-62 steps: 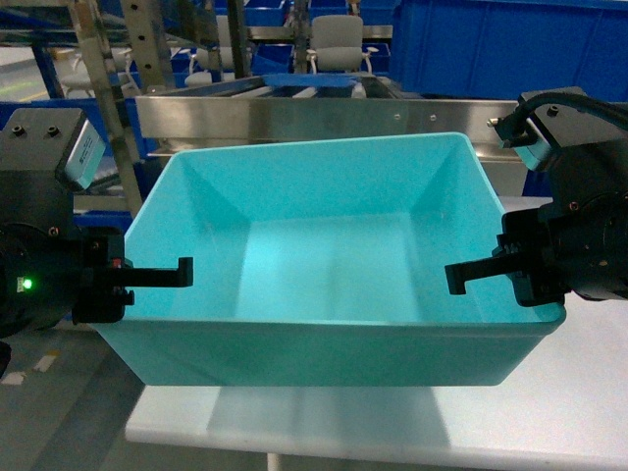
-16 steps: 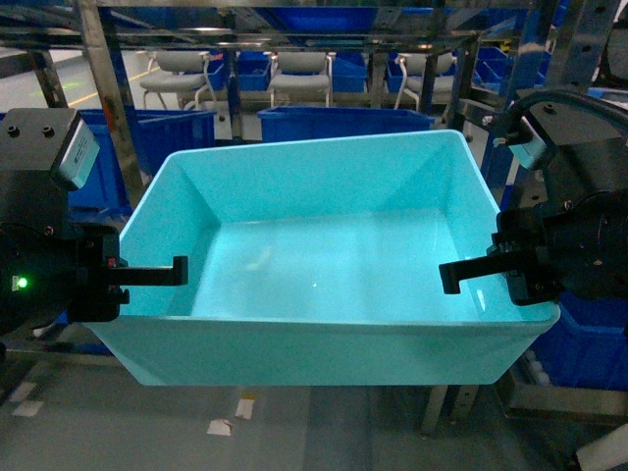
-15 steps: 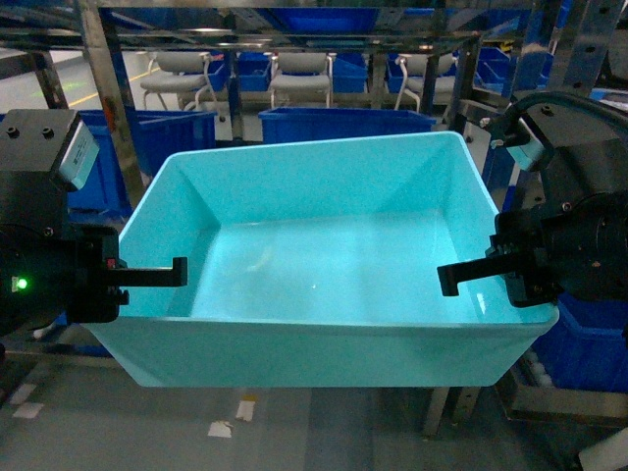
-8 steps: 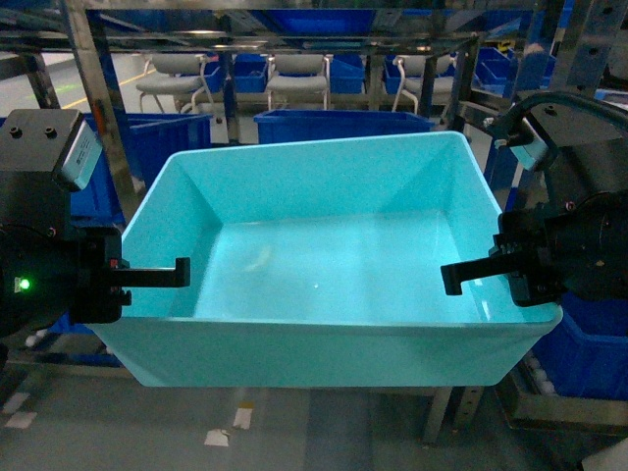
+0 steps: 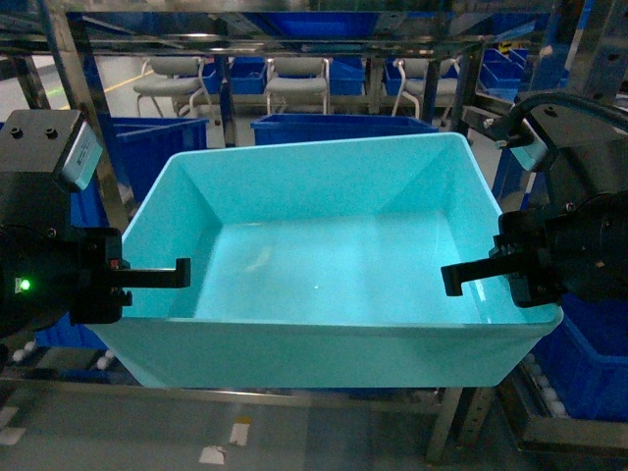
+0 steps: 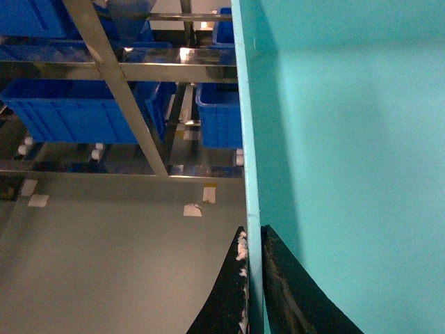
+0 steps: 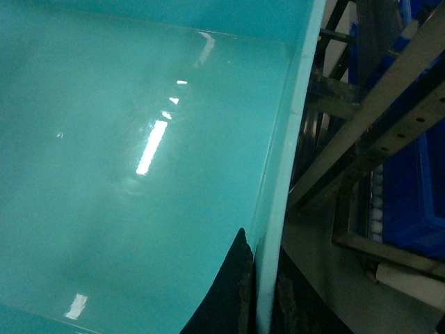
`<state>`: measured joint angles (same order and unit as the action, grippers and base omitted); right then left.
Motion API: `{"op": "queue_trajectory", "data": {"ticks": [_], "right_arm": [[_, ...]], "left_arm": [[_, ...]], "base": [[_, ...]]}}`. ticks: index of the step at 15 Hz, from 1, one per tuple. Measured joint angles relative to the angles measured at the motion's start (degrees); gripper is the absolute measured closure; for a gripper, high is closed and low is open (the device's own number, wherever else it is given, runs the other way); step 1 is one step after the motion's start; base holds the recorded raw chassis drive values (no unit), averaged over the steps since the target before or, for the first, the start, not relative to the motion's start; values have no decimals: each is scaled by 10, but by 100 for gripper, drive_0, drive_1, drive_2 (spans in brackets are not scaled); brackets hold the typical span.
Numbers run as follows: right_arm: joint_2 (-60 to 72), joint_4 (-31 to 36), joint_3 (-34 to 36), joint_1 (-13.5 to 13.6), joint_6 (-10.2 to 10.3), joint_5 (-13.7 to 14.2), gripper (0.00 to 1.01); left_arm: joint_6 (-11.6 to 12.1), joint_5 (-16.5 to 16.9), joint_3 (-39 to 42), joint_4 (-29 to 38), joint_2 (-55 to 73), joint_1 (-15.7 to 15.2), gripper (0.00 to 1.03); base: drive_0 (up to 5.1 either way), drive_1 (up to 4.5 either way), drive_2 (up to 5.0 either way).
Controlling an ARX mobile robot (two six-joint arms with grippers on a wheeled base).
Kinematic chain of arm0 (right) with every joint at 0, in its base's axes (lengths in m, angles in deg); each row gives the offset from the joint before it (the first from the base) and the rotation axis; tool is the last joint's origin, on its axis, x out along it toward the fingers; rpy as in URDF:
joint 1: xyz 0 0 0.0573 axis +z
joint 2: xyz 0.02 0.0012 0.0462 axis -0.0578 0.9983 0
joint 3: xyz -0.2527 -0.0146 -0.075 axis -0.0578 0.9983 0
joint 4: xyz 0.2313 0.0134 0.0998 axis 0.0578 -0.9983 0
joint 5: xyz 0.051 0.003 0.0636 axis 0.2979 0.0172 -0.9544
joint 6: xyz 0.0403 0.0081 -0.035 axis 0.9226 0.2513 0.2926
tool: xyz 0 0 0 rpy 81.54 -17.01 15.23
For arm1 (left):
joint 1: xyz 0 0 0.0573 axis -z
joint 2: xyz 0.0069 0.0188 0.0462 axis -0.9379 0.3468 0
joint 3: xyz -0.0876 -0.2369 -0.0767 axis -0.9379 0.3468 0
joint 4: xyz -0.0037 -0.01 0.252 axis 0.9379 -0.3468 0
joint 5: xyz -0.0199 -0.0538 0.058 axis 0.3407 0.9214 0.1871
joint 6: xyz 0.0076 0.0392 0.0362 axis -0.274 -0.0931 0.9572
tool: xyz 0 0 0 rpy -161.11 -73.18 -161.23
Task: Organize blue bins on left shelf correctly
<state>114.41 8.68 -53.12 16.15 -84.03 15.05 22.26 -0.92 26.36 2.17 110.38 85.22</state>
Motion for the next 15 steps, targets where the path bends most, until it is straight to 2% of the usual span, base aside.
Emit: {"op": "queue_trajectory", "data": {"ticks": [9, 15], "right_arm": [[0, 0, 0, 0, 0, 0, 99], [0, 0, 0, -1, 0, 2, 99]], "left_arm": [[0, 0, 0, 0, 0, 0, 101], [0, 0, 0, 1, 0, 1, 101]], "base": [[-7, 238, -253], [-7, 364, -378]]}}
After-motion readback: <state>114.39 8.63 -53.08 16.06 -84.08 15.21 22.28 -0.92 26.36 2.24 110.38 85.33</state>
